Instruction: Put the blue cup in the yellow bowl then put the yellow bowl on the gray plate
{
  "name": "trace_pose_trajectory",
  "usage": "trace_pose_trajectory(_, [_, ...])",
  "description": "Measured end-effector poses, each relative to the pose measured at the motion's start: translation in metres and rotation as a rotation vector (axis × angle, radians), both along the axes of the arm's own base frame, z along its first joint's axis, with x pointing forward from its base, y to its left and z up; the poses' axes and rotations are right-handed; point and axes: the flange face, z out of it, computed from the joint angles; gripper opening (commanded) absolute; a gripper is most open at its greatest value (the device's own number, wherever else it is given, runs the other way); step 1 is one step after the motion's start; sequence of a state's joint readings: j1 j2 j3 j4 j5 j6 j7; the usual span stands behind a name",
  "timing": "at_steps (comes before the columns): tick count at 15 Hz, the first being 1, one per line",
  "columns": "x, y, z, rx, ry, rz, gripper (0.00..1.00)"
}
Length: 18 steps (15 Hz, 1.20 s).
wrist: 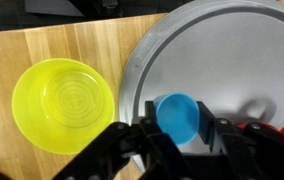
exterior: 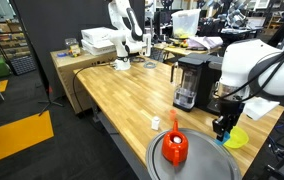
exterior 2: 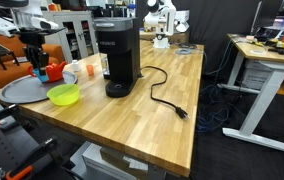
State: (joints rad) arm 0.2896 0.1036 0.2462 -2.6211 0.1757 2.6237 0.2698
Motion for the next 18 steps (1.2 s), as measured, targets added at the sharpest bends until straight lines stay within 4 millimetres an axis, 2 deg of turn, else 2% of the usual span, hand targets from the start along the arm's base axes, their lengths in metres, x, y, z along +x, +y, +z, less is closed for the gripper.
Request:
trace_pose_trajectory(6, [0.002, -0.055, 0.022, -0.021, -0.042, -0.109, 0.17])
trace_pose_trajectory(11, [-0.007, -0.094, 0.013, -0.041, -0.011, -0.193, 0.17])
trace_pose_trajectory(14, [-0.008, -0.108, 0.008, -0.046, 0.004, -0.229, 0.17])
trace_pose_trajectory(18, [-0.006, -0.11, 0.002, -0.046, 0.013, -0.237, 0.17])
